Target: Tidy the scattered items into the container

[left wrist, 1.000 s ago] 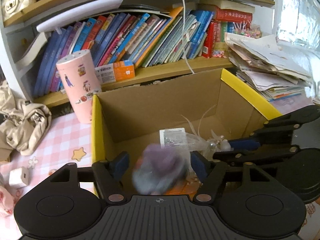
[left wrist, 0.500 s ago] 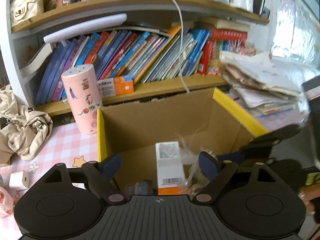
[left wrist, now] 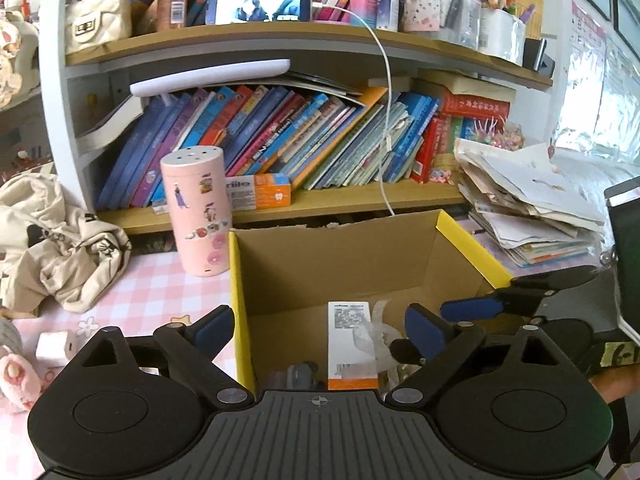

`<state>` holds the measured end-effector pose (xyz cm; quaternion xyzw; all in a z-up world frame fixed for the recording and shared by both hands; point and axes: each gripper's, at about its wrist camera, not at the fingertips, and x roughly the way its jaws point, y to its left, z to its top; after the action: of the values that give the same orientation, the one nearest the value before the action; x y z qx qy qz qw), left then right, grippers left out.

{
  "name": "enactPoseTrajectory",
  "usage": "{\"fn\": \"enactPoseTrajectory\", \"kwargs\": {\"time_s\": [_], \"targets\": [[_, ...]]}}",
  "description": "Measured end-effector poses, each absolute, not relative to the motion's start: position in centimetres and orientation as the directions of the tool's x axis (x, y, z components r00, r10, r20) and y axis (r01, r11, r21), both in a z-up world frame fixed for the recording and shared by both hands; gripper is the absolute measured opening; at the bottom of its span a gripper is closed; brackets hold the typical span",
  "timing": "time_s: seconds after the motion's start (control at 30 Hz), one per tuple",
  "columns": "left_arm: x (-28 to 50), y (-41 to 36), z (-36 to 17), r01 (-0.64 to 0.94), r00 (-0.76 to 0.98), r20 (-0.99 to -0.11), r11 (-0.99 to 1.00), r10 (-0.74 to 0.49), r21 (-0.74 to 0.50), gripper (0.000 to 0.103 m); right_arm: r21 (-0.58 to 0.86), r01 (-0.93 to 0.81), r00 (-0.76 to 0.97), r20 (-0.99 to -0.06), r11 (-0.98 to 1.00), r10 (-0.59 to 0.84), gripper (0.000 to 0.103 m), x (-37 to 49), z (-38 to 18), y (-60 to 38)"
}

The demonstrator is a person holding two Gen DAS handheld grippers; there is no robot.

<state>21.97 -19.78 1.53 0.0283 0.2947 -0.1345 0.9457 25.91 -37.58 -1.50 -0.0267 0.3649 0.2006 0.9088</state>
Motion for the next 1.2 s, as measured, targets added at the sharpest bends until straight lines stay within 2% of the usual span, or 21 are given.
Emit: {"fn": "enactPoseTrajectory", "kwargs": {"time_s": [0.13,0.2,0.5,0.83,1.2], "targets": [[21.1,-19.5,1.7,0.262,0.795,-0.562,0.965,-0.228,-0.022,0.095,0.088,-0.379,0.661,-0.671,0.921,0.335,0.062,25.1,-1.4,-37.6],[20.6,-19.3,1.7,0.255,0.798,-0.560,0.967,-0.223,-0.021,0.096,0.076,-0.374,0.668,-0.669,0.924,0.325,0.067,24.5,-1.3,-37.6],[18.0,-18.2,2.3,0.235,0.809,-0.544,0.971,-0.222,-0.047,0.098,0.046,-0.335,0.712,-0.641,0.941,0.285,0.070,21.5,-0.4,-37.9],[15.2,-16.7,2.8,0.252,0.809,-0.520,0.961,-0.274,-0.113,0.102,0.039,-0.250,0.778,-0.586,0.968,0.225,0.075,17.3,0.9,-37.9],[13.0,-13.7,2.3,0.266,0.802,-0.515,0.953,-0.304,-0.148,0.102,0.009,-0.193,0.796,-0.583,0.981,0.162,0.077,13.2,1.2,-35.2]]}}
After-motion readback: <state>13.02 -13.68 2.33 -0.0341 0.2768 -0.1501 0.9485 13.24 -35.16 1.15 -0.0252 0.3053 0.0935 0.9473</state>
